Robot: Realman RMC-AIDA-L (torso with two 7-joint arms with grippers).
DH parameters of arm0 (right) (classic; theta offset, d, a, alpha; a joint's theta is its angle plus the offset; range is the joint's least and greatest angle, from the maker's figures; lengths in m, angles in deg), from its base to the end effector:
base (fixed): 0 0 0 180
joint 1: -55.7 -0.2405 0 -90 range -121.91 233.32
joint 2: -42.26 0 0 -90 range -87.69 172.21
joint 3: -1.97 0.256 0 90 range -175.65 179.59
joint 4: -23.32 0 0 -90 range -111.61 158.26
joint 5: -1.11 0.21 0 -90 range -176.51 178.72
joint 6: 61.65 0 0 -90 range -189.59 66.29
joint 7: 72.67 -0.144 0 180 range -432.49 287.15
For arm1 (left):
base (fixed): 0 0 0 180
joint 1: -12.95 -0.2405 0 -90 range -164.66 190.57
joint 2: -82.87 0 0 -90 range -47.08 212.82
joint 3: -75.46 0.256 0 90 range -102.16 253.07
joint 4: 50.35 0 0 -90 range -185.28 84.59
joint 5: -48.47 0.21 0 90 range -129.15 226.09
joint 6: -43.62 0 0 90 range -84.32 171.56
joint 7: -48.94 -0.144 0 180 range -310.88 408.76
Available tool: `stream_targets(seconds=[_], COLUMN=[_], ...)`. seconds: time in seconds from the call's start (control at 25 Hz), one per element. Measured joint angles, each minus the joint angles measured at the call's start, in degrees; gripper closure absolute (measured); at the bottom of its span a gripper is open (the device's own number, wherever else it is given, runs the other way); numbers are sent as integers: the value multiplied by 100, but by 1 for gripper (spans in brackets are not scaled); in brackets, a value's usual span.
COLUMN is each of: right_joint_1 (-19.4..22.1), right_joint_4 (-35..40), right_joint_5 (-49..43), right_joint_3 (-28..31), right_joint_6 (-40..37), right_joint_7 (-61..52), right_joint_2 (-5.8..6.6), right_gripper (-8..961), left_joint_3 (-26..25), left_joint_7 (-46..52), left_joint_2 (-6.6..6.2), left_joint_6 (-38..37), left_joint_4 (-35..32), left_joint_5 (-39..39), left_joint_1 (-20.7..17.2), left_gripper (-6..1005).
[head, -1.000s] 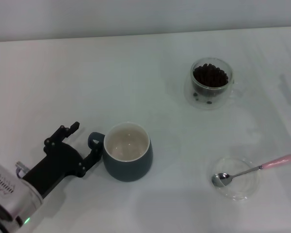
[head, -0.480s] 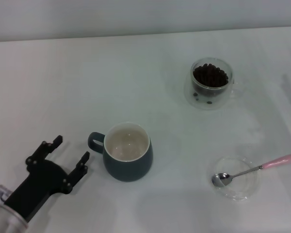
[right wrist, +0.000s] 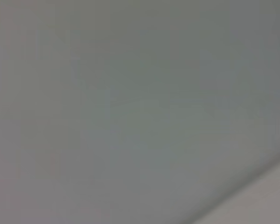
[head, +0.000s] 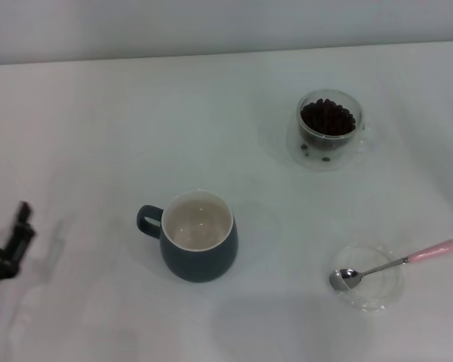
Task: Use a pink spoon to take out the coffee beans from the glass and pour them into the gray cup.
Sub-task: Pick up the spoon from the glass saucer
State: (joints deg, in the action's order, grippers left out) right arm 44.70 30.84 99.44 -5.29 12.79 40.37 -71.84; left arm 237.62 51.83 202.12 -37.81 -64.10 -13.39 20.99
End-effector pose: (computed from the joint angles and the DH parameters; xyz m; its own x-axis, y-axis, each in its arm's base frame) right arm 0.4346 0.2299 0.0681 0.1121 -0.0603 -0.9919 -0.9920 0.0515 -0.1152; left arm -0.3430 0.2064 -0.0529 0.7261 -0.0184 0.6873 0.6568 -0.2772 -0.7013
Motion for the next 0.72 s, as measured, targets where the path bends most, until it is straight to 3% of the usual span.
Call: stream_targets(seconds=[0.12, 0.2, 0.4, 0.72], right_joint_1=[397, 770, 1111, 1080], right_joint_4=[254, 268, 68, -515], right_joint_5=[-93, -123, -266, -1062], right_joint_3=[-340, -501, -611, -694], right_joint_6=[212, 588, 966, 1103], right_joint_7=[-928, -1377, -1614, -1572], right_joint_2=[22, 27, -21, -63], right_gripper=[135, 136, 137, 139], left_joint_3=[0, 0, 0, 0], left_joint_7=[3, 1, 6, 5], left_joint_2=[2, 2, 3, -4], left_joint_6=[-109, -124, -127, -83], left_joint_4=[8, 39, 136, 218], left_joint_5=[-752, -923, -1088, -1146], left_joint_1=[82, 163, 363, 671], left_gripper=[251, 253, 254, 257])
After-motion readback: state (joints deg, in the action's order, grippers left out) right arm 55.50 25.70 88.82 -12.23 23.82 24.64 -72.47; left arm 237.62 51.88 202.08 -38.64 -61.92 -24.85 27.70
